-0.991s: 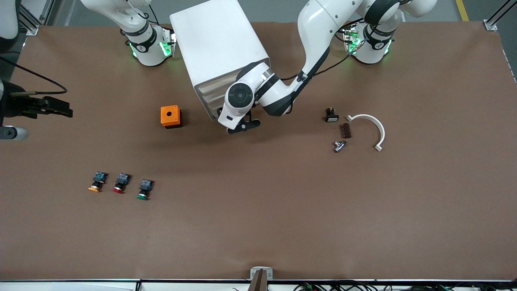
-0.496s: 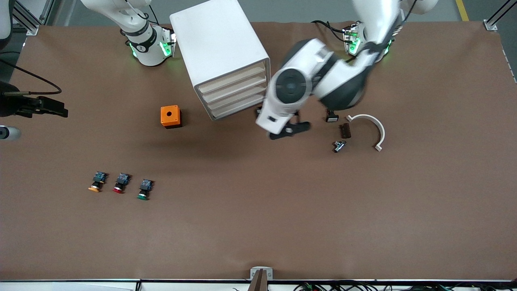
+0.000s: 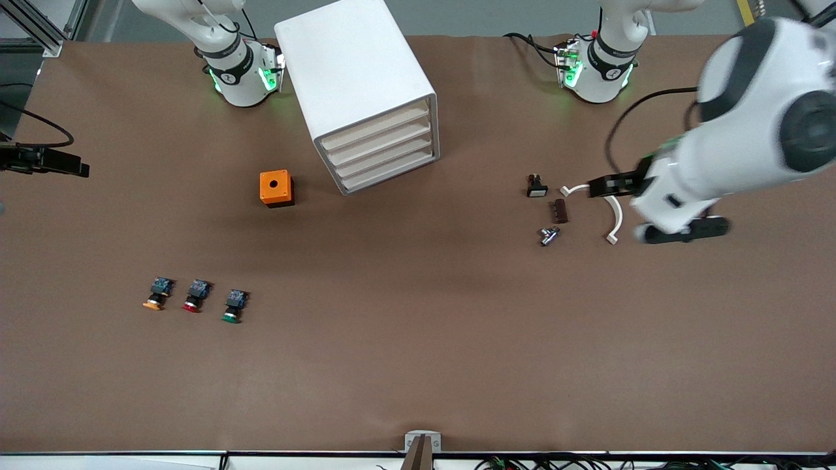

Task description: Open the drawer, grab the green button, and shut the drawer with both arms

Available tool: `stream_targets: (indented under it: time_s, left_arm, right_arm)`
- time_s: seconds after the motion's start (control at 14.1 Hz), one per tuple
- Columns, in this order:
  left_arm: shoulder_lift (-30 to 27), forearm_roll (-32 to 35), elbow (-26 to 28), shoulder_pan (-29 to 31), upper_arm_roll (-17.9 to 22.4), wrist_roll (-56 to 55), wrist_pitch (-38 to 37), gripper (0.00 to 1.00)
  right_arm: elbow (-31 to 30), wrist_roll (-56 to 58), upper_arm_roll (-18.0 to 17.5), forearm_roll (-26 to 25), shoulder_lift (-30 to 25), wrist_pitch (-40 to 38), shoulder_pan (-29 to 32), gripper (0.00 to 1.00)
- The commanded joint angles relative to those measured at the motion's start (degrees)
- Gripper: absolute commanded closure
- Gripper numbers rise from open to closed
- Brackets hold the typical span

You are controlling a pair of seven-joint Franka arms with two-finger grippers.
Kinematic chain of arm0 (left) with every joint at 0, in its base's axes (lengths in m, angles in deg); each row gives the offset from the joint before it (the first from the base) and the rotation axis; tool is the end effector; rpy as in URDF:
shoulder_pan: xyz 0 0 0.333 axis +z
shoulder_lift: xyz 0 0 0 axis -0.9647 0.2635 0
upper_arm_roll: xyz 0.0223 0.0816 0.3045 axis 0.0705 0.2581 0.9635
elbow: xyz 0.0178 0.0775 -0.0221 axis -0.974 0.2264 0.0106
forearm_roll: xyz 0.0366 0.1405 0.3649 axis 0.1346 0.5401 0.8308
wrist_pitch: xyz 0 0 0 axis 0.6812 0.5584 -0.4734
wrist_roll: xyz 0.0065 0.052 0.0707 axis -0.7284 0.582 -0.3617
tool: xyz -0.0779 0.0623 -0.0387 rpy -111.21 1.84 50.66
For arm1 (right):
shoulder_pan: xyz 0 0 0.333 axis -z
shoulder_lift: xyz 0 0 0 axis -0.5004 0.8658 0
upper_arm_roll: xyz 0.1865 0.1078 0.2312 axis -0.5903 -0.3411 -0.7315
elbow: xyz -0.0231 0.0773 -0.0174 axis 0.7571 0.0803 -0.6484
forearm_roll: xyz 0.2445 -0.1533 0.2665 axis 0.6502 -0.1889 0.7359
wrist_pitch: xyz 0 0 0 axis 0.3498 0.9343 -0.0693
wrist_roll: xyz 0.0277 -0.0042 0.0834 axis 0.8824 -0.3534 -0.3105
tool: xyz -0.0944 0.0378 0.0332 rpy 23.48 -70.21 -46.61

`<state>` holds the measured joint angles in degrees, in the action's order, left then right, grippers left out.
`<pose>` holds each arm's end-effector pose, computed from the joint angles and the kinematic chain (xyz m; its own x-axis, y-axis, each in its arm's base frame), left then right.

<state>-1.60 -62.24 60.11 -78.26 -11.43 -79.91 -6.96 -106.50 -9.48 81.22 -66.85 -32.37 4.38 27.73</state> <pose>0.5872 -0.1315 0.5639 0.9600 0.0834 -0.2672 0.0986 -0.9942 0.0440 0.5682 -0.0581 0.6104 0.9586 -0.0689 -0.2762 -0.0698 -0.9975 0.0067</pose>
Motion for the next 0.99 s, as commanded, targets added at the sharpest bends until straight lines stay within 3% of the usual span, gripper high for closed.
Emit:
stream_targets:
  time_s: [0.0, 0.07, 0.28, 0.35, 0.5, 0.71, 0.92]
  left_arm:
    - [-5.2, 0.8, 4.0, 7.4, -0.3, 9.8, 1.2, 0.00]
    - [-5.7, 0.9, 4.2, 7.3, 1.4, 12.5, 2.5, 0.00]
    - [-10.6, 0.9, 9.4, 1.2, 14.4, 20.3, 8.3, 0.00]
    - [-12.7, 0.8, 12.7, 1.0, 15.6, 23.3, 11.3, 0.00]
    - [-15.0, 0.9, 16.5, 1.3, 15.4, 23.9, 16.9, 0.00]
    - [-11.9, 1.0, 12.2, 2.4, 10.8, 23.5, 20.1, 0.00]
    - [-11.5, 1.3, 8.6, 1.8, 10.0, 22.1, 20.1, 0.00]
  right_arm:
    - [-3.4, -0.7, -0.6, -0.4, -4.6, 0.4, 0.4, 0.00]
    - [-4.4, -0.7, -0.4, -0.5, -5.8, 1.2, -0.2, 0.00]
    - [-6.8, -2.3, -0.1, -1.0, -8.4, 1.9, -0.3, 0.00]
    - [-7.0, -3.6, -0.1, -1.1, -9.3, 1.9, -0.4, 0.00]
    - [-7.1, -5.0, -0.4, -1.1, -11.3, 1.8, -0.5, 0.00]
    - [-7.1, -5.1, -0.6, -1.0, -12.5, 3.0, -0.6, 0.00]
    - [-7.1, -4.4, -1.5, -0.3, -12.6, 5.0, -0.3, 0.00]
